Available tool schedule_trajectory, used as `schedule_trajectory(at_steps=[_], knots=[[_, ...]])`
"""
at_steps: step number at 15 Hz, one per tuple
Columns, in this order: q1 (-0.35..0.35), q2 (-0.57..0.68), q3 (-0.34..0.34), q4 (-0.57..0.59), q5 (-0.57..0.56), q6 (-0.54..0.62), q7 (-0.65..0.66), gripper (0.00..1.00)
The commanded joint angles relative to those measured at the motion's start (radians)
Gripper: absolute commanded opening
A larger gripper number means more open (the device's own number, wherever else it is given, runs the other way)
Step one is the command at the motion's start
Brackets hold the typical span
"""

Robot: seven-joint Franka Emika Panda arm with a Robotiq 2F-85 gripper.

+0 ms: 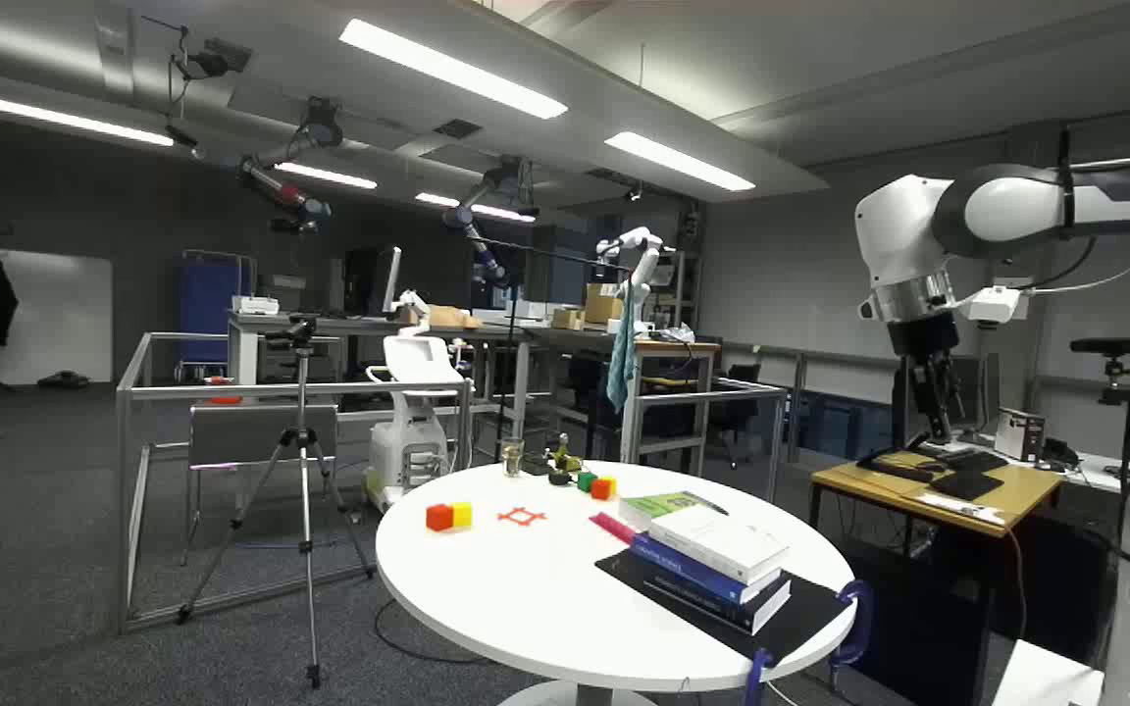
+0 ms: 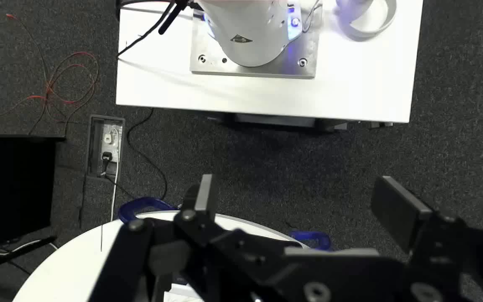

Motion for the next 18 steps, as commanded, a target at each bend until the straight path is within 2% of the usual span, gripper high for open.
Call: schedule_trajectory(at_steps=[1,14,18], knots=[[0.013,0.004,-0.009,0.002,-0.004,-0.001,0.007,1.00],[0.012,0.017,-0.015,0.006,0.001,0.004,0.001,1.00],[0.000,0.053,-0.074,0.036,0.028,0.046,-0.039,1.00]])
